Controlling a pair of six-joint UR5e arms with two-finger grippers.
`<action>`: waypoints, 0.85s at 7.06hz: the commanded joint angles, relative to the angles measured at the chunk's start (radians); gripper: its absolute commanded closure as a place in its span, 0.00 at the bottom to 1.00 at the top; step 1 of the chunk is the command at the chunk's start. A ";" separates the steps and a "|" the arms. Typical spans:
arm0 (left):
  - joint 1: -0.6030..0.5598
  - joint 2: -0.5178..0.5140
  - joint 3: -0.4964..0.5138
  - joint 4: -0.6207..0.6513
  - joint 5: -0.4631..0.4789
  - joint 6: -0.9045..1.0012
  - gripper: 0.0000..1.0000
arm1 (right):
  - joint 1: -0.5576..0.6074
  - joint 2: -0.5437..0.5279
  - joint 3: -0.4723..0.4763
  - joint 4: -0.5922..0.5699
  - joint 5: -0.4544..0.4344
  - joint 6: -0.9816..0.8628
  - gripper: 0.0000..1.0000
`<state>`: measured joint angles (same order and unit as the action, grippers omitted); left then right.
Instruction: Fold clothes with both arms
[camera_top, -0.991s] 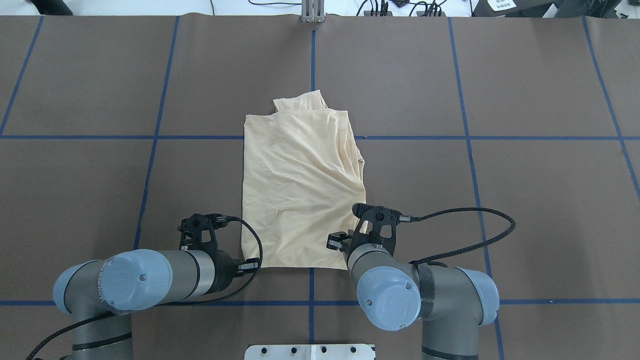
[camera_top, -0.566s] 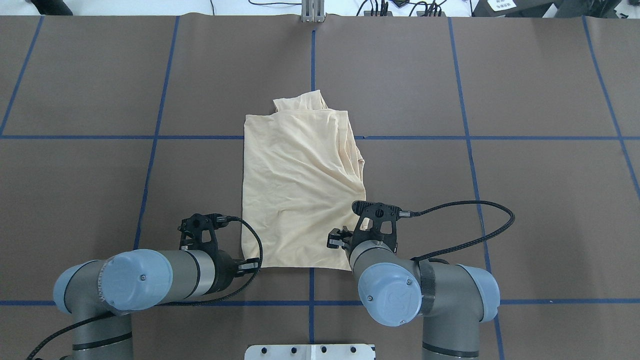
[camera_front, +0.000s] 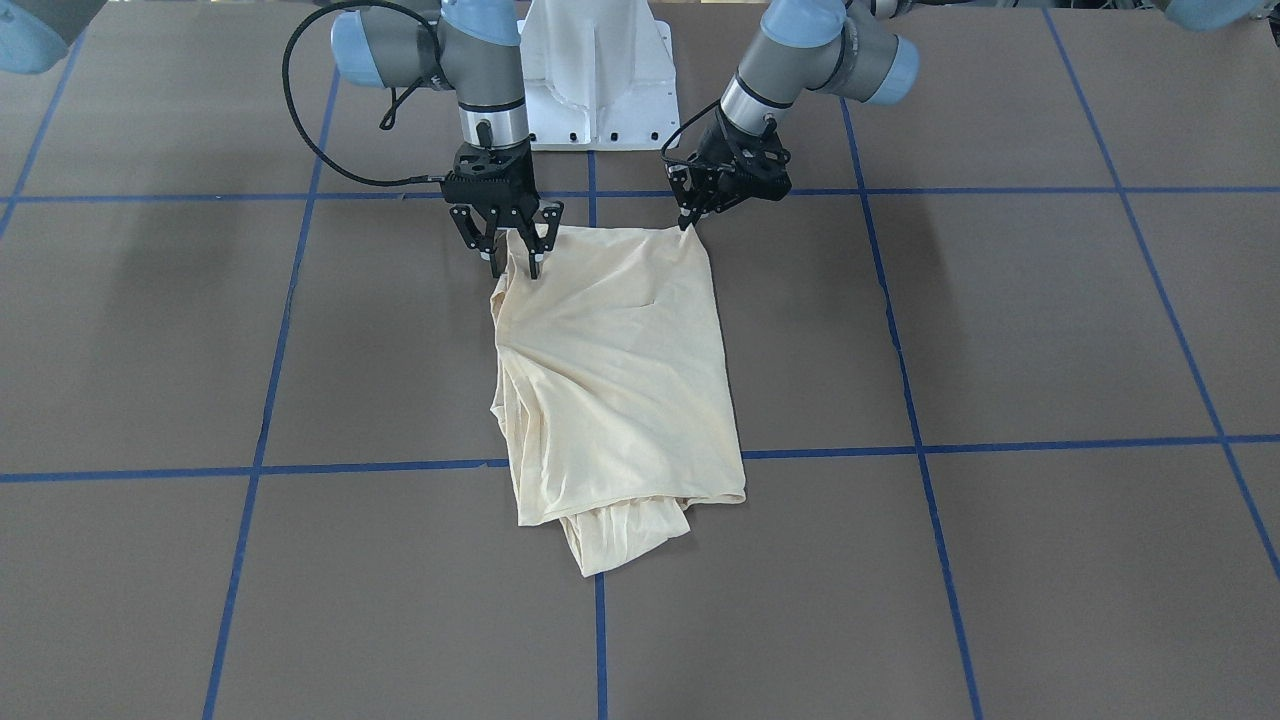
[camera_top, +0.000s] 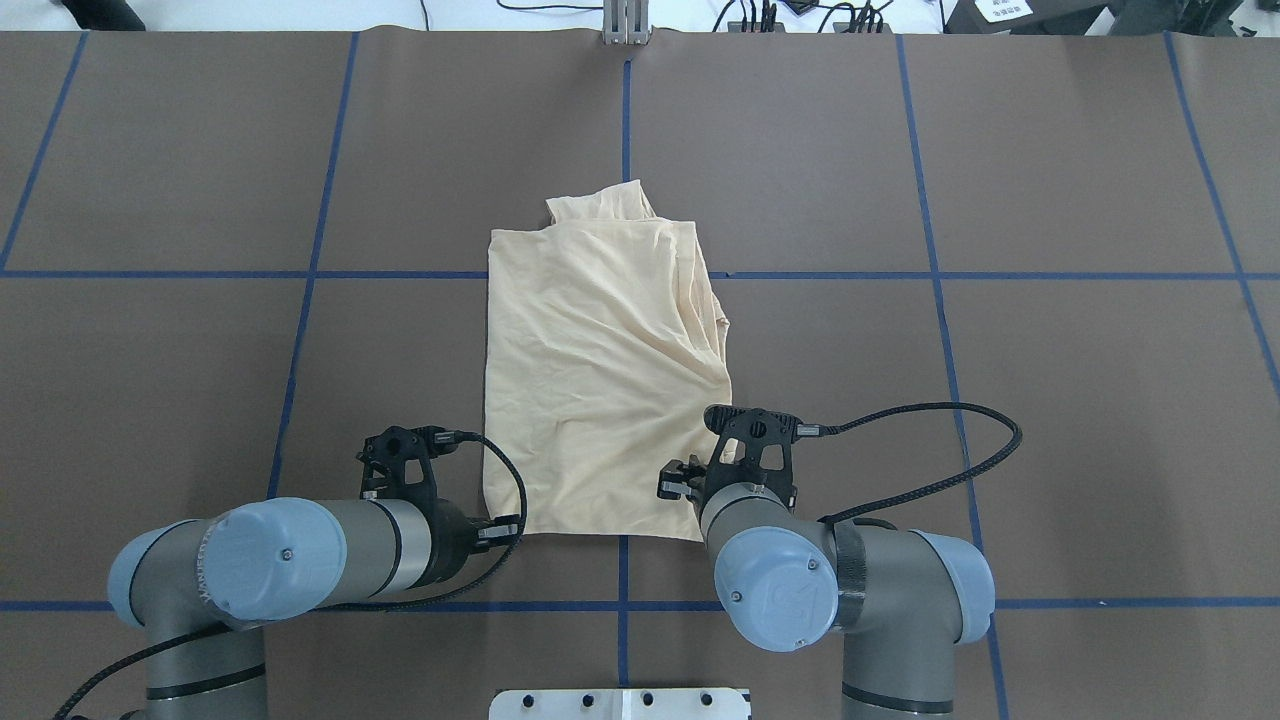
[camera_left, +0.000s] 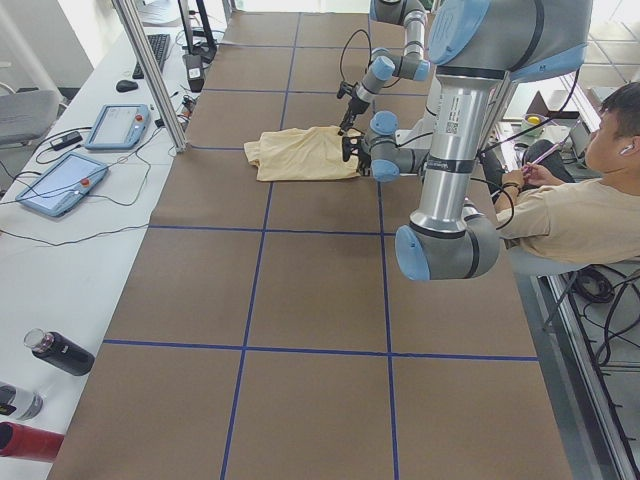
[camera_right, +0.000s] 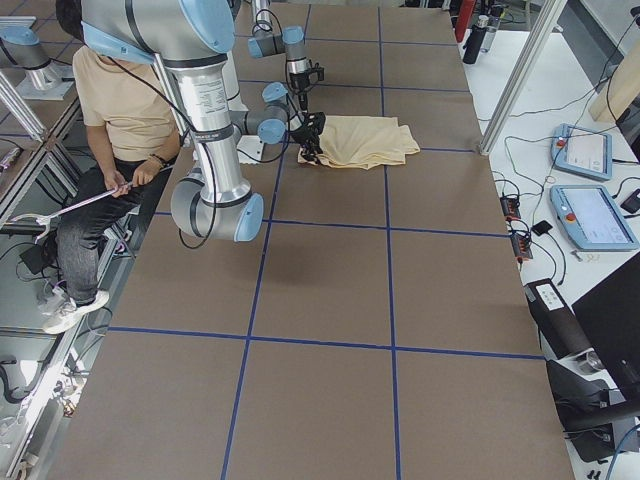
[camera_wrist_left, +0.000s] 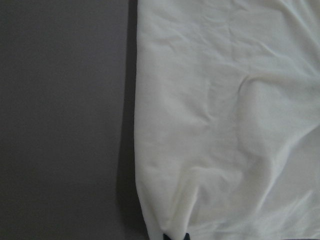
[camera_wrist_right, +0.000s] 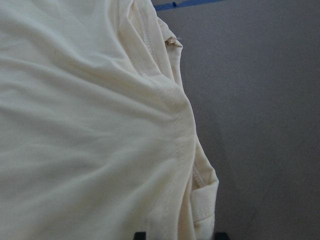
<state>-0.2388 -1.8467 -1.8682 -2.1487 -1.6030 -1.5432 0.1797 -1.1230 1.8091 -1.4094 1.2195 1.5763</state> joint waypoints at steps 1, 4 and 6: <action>0.000 0.000 0.000 0.000 0.000 0.002 1.00 | 0.000 0.002 0.010 0.001 0.000 0.001 0.86; 0.001 -0.002 0.000 0.000 0.000 0.002 1.00 | 0.003 -0.004 0.025 0.000 0.002 0.001 1.00; -0.002 0.009 -0.040 0.001 0.000 0.002 1.00 | -0.005 -0.032 0.102 -0.005 0.001 0.001 1.00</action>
<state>-0.2390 -1.8458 -1.8804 -2.1488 -1.6030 -1.5418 0.1809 -1.1337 1.8593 -1.4107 1.2204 1.5768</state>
